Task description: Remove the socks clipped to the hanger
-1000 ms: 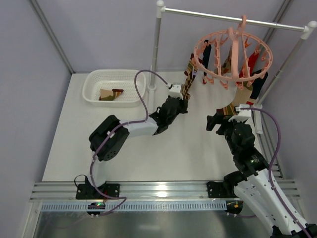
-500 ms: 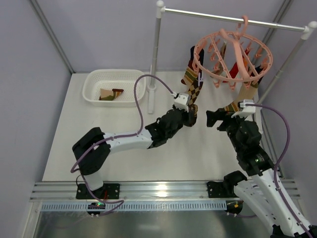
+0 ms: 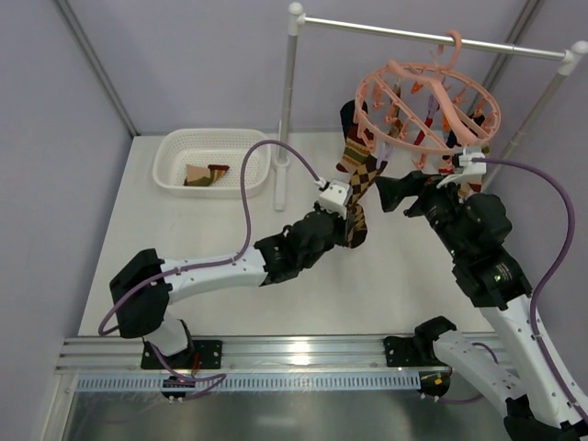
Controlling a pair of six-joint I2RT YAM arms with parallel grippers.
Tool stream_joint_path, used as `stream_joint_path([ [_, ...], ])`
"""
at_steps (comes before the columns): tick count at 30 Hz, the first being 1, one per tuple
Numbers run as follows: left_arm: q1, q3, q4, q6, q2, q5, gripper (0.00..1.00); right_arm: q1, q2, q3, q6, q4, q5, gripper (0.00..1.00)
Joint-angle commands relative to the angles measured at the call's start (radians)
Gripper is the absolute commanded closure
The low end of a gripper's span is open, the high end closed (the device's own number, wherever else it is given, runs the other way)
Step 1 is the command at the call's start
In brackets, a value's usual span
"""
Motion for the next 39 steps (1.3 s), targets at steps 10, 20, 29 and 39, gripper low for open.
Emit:
stream_joint_path([
  [10, -0.075, -0.005, -0.146, 0.099, -0.088, -0.118, 1.00, 0.131, 0.204, 0.270, -0.001, -0.164, 0.139, 0.00],
  [20, -0.119, -0.011, -0.151, 0.120, -0.094, -0.176, 1.00, 0.135, 0.278, 0.284, 0.028, -0.203, 0.233, 0.00],
  [29, -0.133, 0.003, -0.151, 0.120, -0.086, -0.172, 1.00, 0.135, 0.344, 0.272, 0.047, -0.197, 0.316, 0.00],
  [39, -0.152, 0.010, -0.157, 0.126, -0.091, -0.175, 1.00, 0.135, 0.434, 0.315, 0.036, -0.168, 0.382, 0.08],
])
